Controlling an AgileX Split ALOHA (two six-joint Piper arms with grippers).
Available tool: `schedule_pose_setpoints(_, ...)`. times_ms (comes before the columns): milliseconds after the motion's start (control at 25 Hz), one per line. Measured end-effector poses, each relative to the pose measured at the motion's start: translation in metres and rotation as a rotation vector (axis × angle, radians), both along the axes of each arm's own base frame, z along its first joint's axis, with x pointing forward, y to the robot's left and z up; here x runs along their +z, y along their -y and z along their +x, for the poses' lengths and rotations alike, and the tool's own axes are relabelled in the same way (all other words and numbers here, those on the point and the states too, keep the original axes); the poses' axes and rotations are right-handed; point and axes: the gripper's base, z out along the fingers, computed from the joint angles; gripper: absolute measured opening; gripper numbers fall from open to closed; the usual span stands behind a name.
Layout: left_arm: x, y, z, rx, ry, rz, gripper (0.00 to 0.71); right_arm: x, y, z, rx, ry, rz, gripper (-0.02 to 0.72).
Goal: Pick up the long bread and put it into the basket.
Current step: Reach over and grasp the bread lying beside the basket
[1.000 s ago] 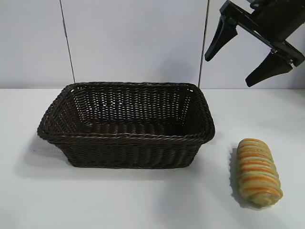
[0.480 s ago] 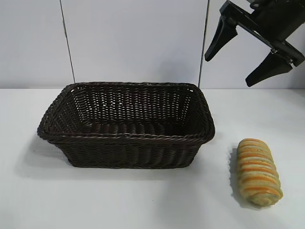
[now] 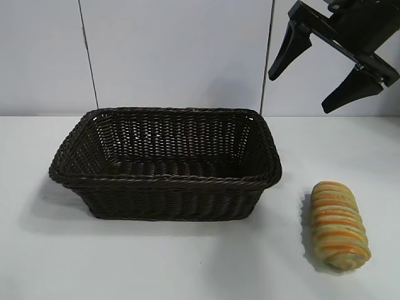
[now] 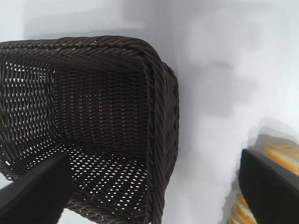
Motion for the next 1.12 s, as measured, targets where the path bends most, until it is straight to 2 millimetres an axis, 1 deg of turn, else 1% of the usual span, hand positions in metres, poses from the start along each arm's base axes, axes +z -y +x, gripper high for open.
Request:
schedule_pose_setpoints(240,0.0,0.0,0.003,0.001,0.025,0.003,0.692,0.0,0.0,0.0,0.001,0.0,-0.002,0.695)
schedule_pose_setpoints(360,-0.005,-0.001,0.007,0.003,0.032,0.003,0.692,0.0,0.0,0.0,0.001,0.0,-0.002,0.695)
schedule_pose_setpoints(760,-0.004,-0.001,0.008,0.003,0.045,0.004,0.692,0.0,0.0,0.0,0.01,0.0,-0.006,0.695)
schedule_pose_setpoints(960,-0.004,-0.001,0.008,0.003,0.045,0.004,0.692,0.009,0.001,-0.002,0.012,0.025,-0.009,0.695)
schedule_pose_setpoints(1120,-0.004,-0.001,0.003,0.003,0.077,0.007,0.692,0.023,0.002,-0.012,0.036,0.04,-0.028,0.695)
